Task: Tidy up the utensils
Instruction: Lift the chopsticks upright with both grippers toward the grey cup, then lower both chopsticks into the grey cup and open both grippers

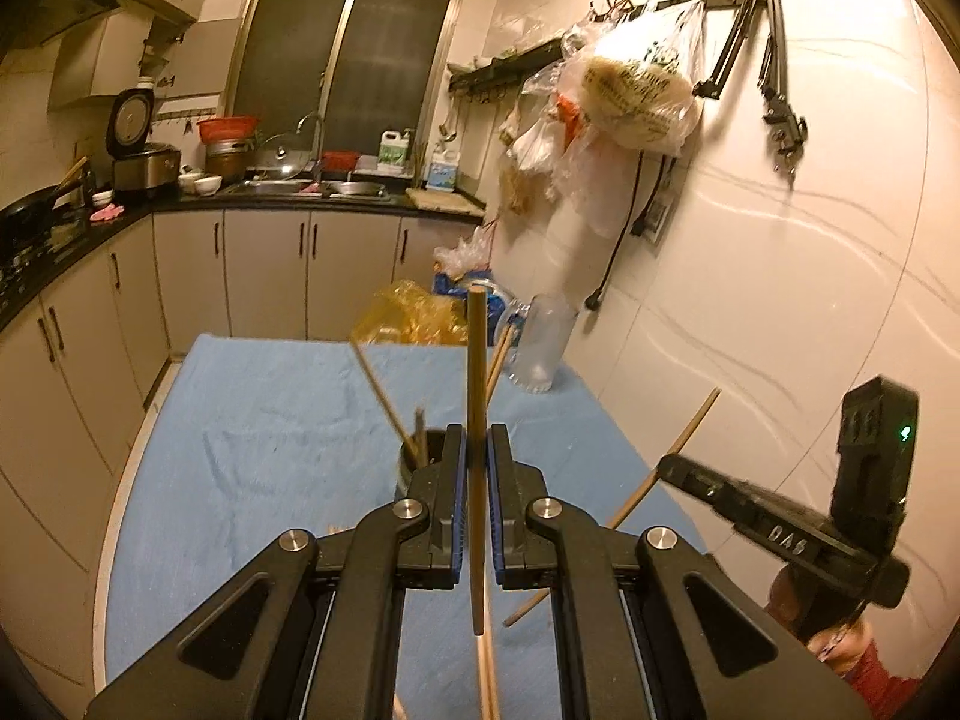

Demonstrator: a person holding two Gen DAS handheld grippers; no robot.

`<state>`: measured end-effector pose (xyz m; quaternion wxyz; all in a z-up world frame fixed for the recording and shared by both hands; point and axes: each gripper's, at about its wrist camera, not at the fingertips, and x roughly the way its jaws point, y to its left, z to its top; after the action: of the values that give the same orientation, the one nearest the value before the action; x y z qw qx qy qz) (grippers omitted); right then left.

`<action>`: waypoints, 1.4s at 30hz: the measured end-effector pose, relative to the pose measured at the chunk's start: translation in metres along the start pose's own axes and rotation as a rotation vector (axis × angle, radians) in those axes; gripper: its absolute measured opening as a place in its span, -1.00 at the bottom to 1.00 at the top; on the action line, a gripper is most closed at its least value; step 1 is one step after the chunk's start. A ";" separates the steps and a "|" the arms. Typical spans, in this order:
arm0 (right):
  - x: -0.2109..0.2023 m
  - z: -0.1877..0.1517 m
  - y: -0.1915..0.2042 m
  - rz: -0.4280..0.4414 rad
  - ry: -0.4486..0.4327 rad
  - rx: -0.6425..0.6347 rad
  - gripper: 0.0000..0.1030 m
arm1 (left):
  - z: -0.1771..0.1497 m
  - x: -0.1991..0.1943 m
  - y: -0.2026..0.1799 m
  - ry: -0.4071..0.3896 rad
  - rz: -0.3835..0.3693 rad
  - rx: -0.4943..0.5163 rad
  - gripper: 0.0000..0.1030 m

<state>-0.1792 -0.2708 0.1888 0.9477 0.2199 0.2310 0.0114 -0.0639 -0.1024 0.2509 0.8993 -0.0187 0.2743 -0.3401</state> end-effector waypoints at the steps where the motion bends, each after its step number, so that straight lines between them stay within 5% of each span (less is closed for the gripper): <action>1: 0.000 0.004 0.000 -0.002 -0.007 0.001 -0.87 | 0.005 0.000 -0.002 -0.005 -0.002 0.001 -0.88; 19: 0.014 0.074 0.008 0.000 -0.108 -0.002 -0.87 | 0.084 0.038 -0.002 -0.085 0.048 -0.012 -0.88; 28: 0.047 0.089 0.010 -0.028 -0.129 0.001 -0.87 | 0.078 0.087 0.020 -0.042 0.085 -0.069 -0.88; 42: 0.109 0.075 -0.011 -0.063 -0.009 0.025 -0.87 | 0.056 0.133 0.042 0.041 0.108 -0.096 -0.88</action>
<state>-0.0497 -0.2981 0.1964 0.9458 0.2245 0.2335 -0.0222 0.0721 -0.1611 0.2253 0.9085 -0.0402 0.3094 -0.2781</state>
